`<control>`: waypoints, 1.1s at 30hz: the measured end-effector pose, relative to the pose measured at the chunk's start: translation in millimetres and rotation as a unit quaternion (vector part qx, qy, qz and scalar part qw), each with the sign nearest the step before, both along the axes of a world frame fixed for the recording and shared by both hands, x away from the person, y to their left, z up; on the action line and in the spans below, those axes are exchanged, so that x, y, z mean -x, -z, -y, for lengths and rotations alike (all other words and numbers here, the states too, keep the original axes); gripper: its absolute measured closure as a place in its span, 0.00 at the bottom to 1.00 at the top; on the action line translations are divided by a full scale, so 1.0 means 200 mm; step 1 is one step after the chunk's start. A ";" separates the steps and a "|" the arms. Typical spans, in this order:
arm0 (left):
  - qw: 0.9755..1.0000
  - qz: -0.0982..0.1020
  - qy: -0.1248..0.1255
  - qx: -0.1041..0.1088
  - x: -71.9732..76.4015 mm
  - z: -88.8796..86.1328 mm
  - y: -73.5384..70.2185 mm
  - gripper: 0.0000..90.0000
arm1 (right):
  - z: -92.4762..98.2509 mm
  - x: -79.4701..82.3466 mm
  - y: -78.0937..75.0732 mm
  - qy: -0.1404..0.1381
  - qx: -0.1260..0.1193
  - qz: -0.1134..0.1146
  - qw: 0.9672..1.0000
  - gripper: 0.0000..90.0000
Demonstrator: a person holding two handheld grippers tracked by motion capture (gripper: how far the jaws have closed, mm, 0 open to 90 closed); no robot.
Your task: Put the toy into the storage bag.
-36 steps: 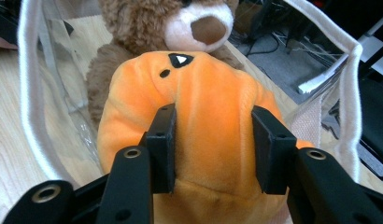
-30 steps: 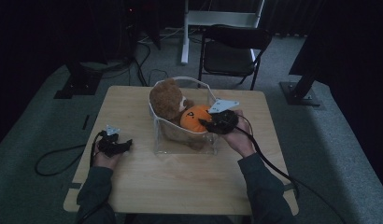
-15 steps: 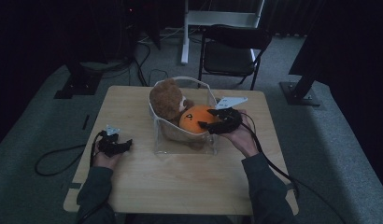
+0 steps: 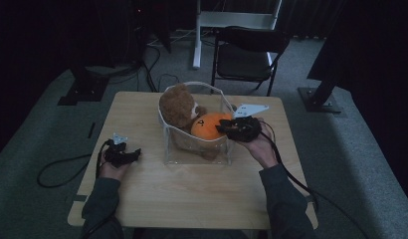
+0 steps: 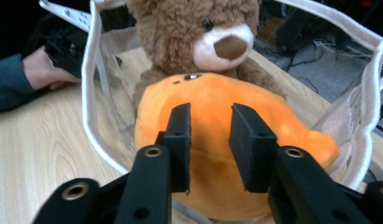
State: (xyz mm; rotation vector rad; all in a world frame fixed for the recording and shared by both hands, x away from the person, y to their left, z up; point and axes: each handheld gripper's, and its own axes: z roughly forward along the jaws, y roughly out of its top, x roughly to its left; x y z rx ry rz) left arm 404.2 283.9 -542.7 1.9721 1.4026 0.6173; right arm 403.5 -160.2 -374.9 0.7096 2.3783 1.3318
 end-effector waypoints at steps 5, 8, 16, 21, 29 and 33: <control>1.000 0.000 0.000 0.000 0.00 0.00 0.00 0.34 | 0.02 0.01 0.00 0.008 -0.006 0.006 1.000 0.81; 1.000 0.000 0.000 0.000 0.00 0.00 0.00 0.34 | 0.04 0.01 -0.01 0.017 -0.008 0.009 1.000 0.82; 1.000 0.000 0.000 0.000 0.00 0.00 0.00 0.34 | 0.11 0.03 -0.05 0.047 -0.035 0.037 0.998 0.81; 1.000 0.000 0.000 0.000 0.00 0.00 0.00 0.34 | 0.17 0.03 -0.07 0.077 -0.055 0.049 0.994 0.81; 1.000 0.000 0.000 0.001 0.00 0.00 0.00 0.34 | 0.25 0.02 -0.04 0.129 -0.049 0.058 0.989 0.81; 1.000 0.000 0.000 0.000 0.00 0.00 0.00 0.34 | 0.28 0.01 0.01 0.148 -0.033 0.056 0.987 0.80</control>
